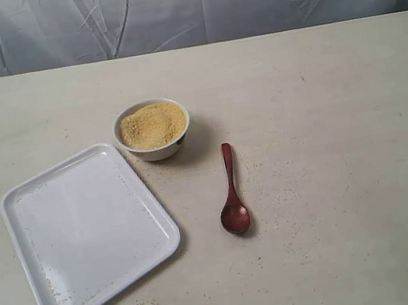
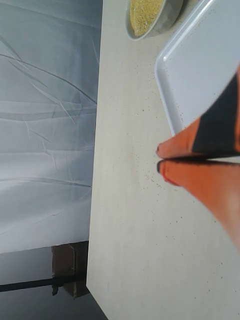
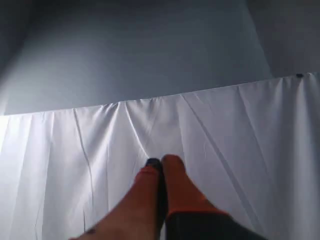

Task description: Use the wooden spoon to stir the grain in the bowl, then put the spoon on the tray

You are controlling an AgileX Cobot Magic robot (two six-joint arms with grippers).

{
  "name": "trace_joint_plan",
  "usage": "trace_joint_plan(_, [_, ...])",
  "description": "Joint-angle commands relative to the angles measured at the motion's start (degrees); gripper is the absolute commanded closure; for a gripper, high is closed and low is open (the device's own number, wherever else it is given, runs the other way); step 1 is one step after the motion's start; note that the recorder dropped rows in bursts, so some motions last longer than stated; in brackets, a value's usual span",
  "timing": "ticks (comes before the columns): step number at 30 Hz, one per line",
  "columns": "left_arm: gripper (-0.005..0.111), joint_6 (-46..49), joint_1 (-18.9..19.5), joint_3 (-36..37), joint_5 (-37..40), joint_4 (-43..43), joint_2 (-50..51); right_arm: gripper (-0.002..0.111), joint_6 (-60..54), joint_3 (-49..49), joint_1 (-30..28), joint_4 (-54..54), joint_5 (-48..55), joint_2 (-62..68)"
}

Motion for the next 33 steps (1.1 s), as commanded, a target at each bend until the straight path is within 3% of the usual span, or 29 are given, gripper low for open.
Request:
trace_joint_plan(1, [0.107,-0.1,0.2,0.3,-0.2,0.0,-0.3,0.108,-0.4,-2.8,-0.2,8.9,14.6,-0.2])
trace_joint_plan(6, [0.107,-0.1,0.2,0.3,-0.2,0.0,-0.3,0.109,-4.5,-17.9,-0.2,7.0,57.3,6.6])
trace_joint_plan(11, [0.107,-0.1,0.2,0.3,-0.3,0.0,-0.3,0.109,-4.5,-28.5,-0.2,5.5,79.1,24.6])
trace_joint_plan(17, [0.107,-0.1,0.2,0.3,-0.3,0.0,-0.3,0.109,-4.5,-29.7,0.2,5.3,77.7,43.4])
trace_joint_plan(23, [0.107,-0.1,0.2,0.3,-0.3,0.0,-0.3,0.109,-5.0,-34.1,6.0,5.0,83.1,59.7])
trace_joint_plan(28, [0.107,-0.1,0.2,0.3,-0.3,0.0,-0.3,0.109,2.8,-41.8,13.7,4.7,84.4,70.4])
trace_joint_plan(33, [0.107,-0.1,0.2,0.3,-0.4,0.0,-0.3,0.109,14.1,-50.4,25.5,-2.2,85.2,81.1])
